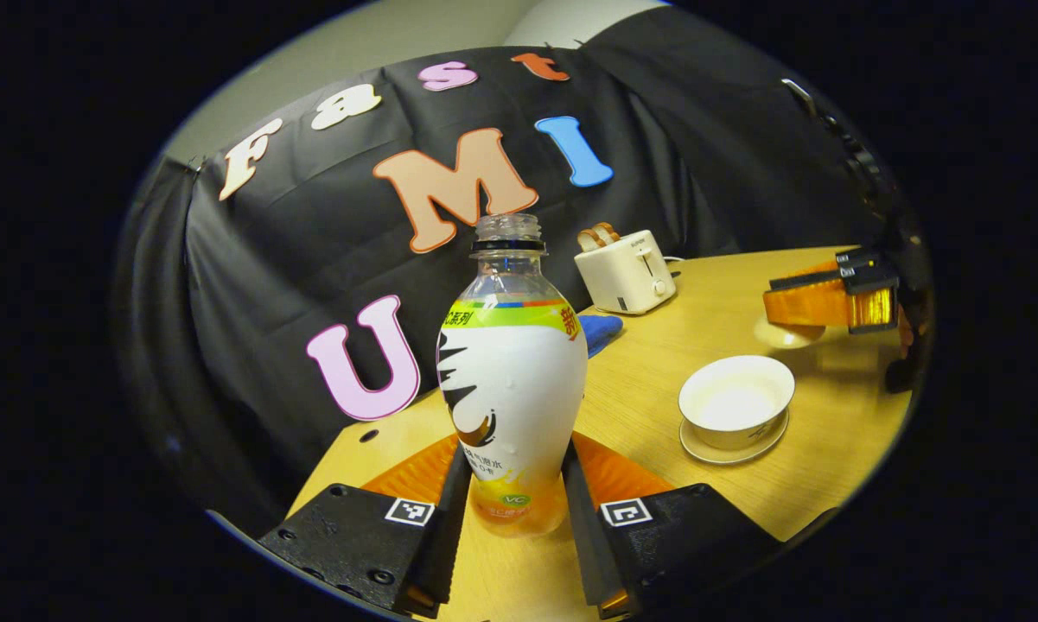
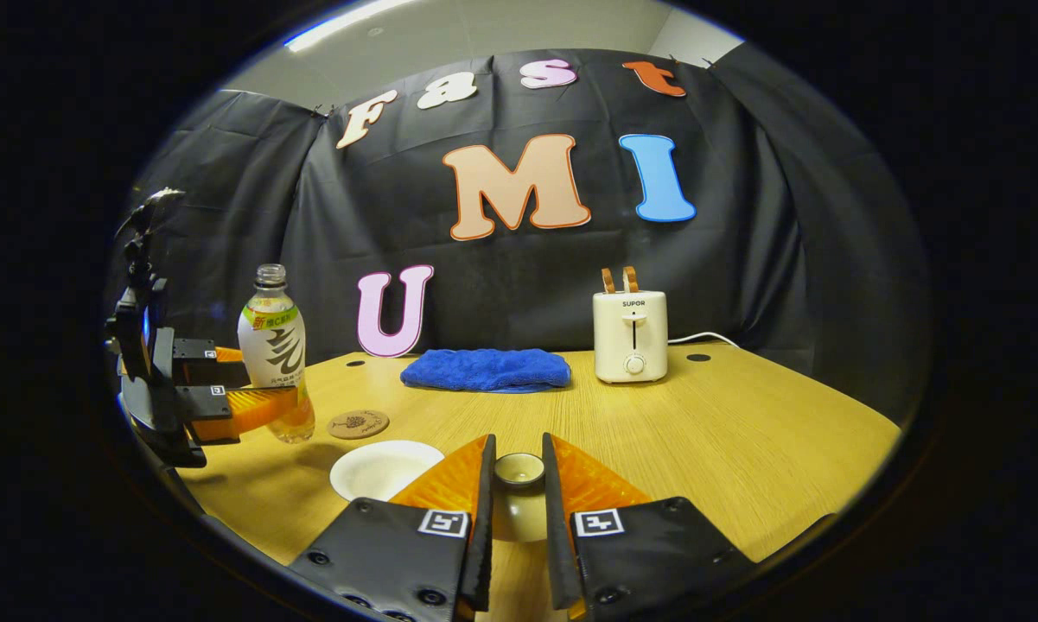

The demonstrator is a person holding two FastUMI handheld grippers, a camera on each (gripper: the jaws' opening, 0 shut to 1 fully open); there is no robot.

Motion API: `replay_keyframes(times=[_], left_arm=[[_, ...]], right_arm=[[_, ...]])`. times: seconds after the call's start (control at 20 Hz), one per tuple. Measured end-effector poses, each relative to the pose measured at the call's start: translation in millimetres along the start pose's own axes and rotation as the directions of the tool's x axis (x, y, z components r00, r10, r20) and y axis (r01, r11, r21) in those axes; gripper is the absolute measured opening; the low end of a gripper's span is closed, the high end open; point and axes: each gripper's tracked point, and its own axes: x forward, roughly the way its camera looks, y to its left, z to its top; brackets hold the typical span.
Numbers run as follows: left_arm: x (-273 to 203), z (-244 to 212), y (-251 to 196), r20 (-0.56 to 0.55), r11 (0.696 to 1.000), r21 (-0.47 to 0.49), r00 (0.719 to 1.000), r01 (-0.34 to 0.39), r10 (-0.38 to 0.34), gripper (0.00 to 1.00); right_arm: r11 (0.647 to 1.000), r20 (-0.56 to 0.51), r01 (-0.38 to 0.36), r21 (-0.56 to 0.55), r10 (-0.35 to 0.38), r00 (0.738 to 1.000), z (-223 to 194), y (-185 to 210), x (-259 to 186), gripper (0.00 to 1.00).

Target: Open the teacup lid with one hand, grasp the water bottle and pour water into the teacup with the other hand; after pouring, place the water bottle on the coaster and then close the teacup lid.

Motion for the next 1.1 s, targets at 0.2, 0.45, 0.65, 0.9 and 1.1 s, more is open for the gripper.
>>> replay_keyframes(times=[0.2,0.45,0.65,0.9,1.1], left_arm=[[5,-7,-4,-0.03,0.994,0.106,1.0,0.01,-0.007,0.55],[11,-10,-3,-0.06,0.959,0.283,0.998,-0.001,0.019,0.55],[9,-19,-19,-0.083,0.919,0.39,0.996,0.054,-0.024,0.55],[10,-24,-22,-0.101,0.856,0.51,0.994,0.083,-0.036,0.55],[11,-25,-18,-0.106,0.802,0.592,0.994,0.08,-0.021,0.54]], right_arm=[[1.0,0.003,0.001,0.003,-0.001,1.0,0,-1,0,0.3],[1.0,0.007,0.0,0.003,0.0,1.0,1,-1,0,0.3],[1.0,0.006,-0.007,0.006,0.007,1.0,1,0,1,0.3],[1.0,0.008,-0.011,0.001,0.011,1.0,1,1,1,0.3],[1.0,0.008,-0.011,0.01,0.011,1.0,2,1,1,0.3]])
